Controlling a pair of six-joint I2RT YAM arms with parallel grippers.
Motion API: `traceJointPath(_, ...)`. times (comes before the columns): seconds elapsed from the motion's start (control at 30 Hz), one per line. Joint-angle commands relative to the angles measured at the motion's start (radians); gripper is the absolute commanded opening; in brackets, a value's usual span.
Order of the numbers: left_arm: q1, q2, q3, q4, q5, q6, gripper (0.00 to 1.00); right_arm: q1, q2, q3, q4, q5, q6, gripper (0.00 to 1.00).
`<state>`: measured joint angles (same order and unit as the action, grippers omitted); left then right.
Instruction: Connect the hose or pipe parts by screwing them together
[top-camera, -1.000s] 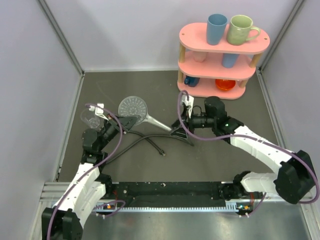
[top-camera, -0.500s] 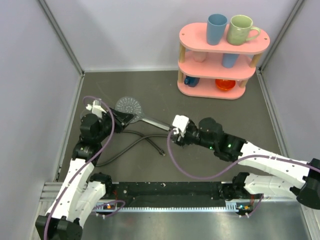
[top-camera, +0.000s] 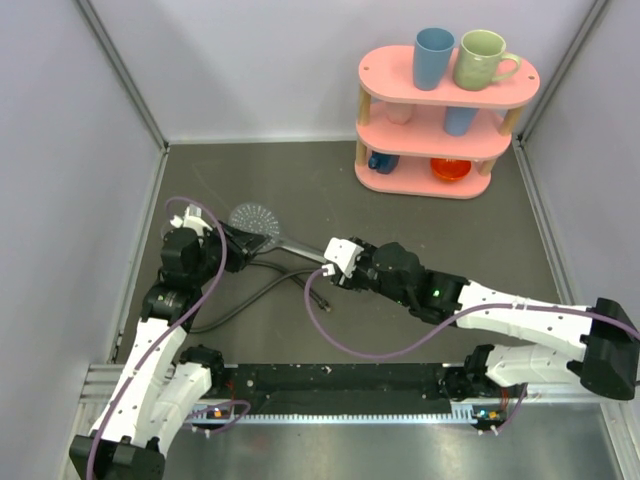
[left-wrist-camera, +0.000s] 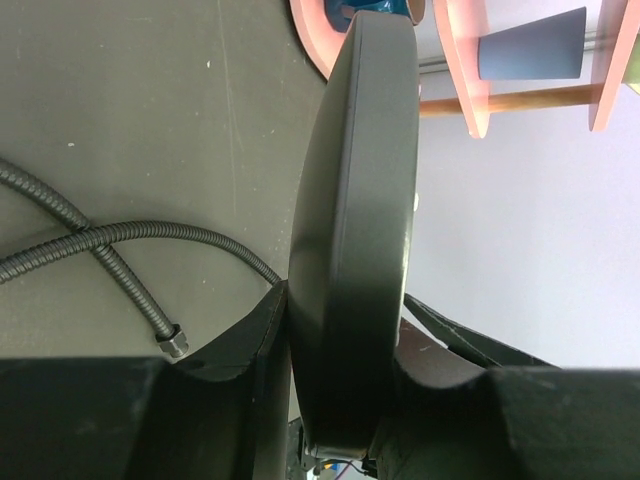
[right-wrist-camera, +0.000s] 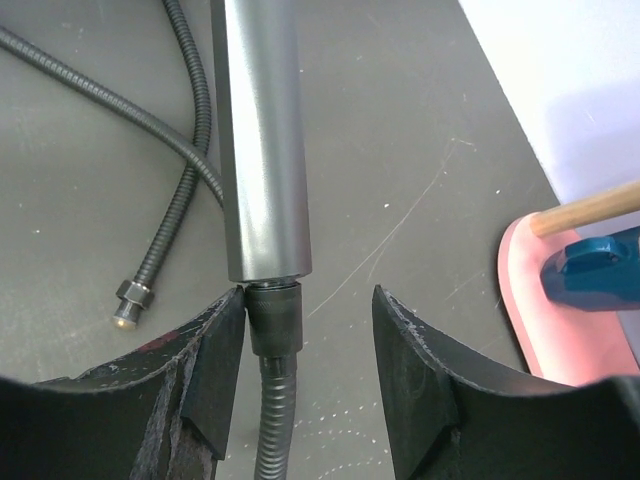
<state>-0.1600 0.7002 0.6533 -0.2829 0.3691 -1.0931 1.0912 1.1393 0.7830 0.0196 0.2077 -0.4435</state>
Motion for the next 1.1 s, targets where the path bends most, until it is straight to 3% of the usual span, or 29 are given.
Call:
traceJointPath(0.0, -0.004, -0.021, 0.057, 0.068, 0.01, 0.01, 0.0, 0.006, 0.028, 0.061, -0.018, 0.015, 0.009, 0.53)
traceJointPath(0.37, -0.006, -0.001, 0.037, 0.116, 0.053, -0.024, 0.0, 0.007, 0.08, 0.088, -0.043, -0.008, 0.02, 0.5)
traceJointPath(0.43, -0.006, -0.001, 0.034, 0.116, 0.065, -0.036, 0.0, 0.004, 0.086, 0.097, -0.037, -0.025, 0.019, 0.38)
traceJointPath(0.47, -0.004, -0.001, 0.034, 0.116, 0.076, -0.034, 0.0, 0.004, 0.089, 0.098, -0.027, -0.03, 0.019, 0.26)
traceJointPath(0.5, -0.004, -0.004, 0.034, 0.116, 0.088, -0.031, 0.0, -0.001, 0.088, 0.096, -0.027, -0.042, 0.025, 0.07)
traceJointPath(0.53, -0.006, -0.005, 0.032, 0.116, 0.093, -0.005, 0.0, -0.01, 0.085, 0.094, -0.027, -0.056, 0.031, 0.0)
traceJointPath(0.63, -0.004, -0.018, 0.003, 0.154, 0.093, 0.106, 0.0, -0.092, 0.047, 0.078, 0.003, -0.204, 0.11, 0.0)
traceJointPath(0.73, -0.004, -0.039, -0.122, 0.394, 0.131, 0.183, 0.0, -0.238, -0.019, 0.018, 0.09, -0.497, 0.256, 0.0)
traceJointPath(0.8, -0.004, -0.045, -0.205, 0.639, 0.133, 0.164, 0.0, -0.299, -0.036, 0.002, 0.109, -0.66, 0.32, 0.0)
traceJointPath(0.9, -0.004, -0.005, -0.299, 0.807, 0.145, 0.108, 0.0, -0.326, -0.029, 0.047, 0.024, -0.686, 0.321, 0.0)
traceJointPath(0.97, -0.006, 0.054, -0.305, 0.83, 0.166, 0.107, 0.0, -0.333, -0.02, 0.087, -0.061, -0.706, 0.315, 0.0)
traceJointPath(1.07, -0.004, 0.14, -0.287, 0.88, 0.192, 0.104, 0.0, -0.344, -0.027, 0.094, -0.112, -0.648, 0.31, 0.19)
